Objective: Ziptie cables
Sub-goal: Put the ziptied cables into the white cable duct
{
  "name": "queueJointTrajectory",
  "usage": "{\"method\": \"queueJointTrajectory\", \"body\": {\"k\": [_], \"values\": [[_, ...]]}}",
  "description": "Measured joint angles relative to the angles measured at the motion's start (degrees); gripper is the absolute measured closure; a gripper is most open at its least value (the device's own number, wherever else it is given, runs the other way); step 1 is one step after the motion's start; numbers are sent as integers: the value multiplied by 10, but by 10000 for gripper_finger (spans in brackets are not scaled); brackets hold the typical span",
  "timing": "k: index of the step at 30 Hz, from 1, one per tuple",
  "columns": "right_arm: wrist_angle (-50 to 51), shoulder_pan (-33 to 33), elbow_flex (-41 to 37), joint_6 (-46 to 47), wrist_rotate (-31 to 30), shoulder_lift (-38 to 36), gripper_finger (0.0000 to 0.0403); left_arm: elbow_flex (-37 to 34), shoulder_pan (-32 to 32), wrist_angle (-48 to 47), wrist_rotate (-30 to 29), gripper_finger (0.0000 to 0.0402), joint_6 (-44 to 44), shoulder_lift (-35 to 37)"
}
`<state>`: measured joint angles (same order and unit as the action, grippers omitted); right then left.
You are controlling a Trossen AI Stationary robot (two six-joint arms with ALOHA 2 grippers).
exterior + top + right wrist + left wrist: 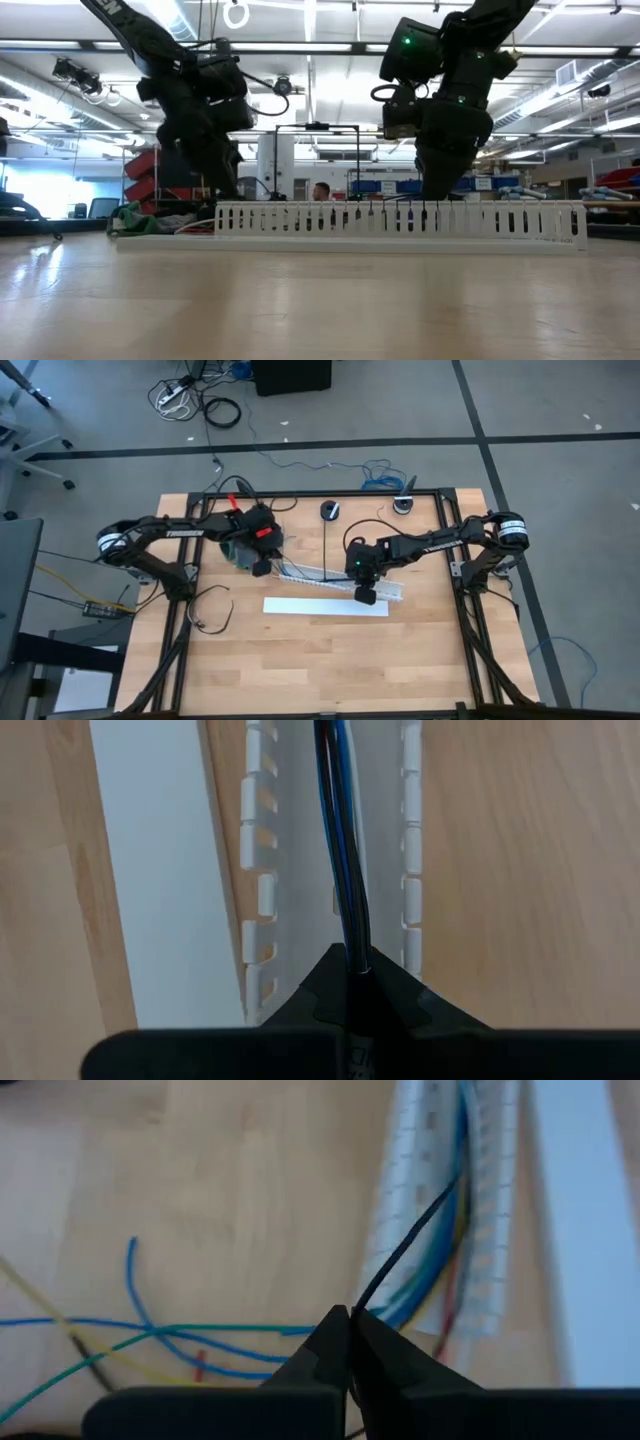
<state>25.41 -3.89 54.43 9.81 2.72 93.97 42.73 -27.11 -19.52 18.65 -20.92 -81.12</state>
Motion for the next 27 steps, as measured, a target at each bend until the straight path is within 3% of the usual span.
{"method": "queueJointTrajectory", "body": {"k": [11, 20, 27], "values": [[1, -4, 0, -11, 0, 0, 394, 0, 66, -38, -25, 401, 34, -6], [2, -4, 0, -16, 3, 0, 394, 0, 70, -82, -84, 401, 50, -6], [2, -4, 0, -25, 3, 0, 394, 0, 70, -97, -86, 399, 79, -7]]}}
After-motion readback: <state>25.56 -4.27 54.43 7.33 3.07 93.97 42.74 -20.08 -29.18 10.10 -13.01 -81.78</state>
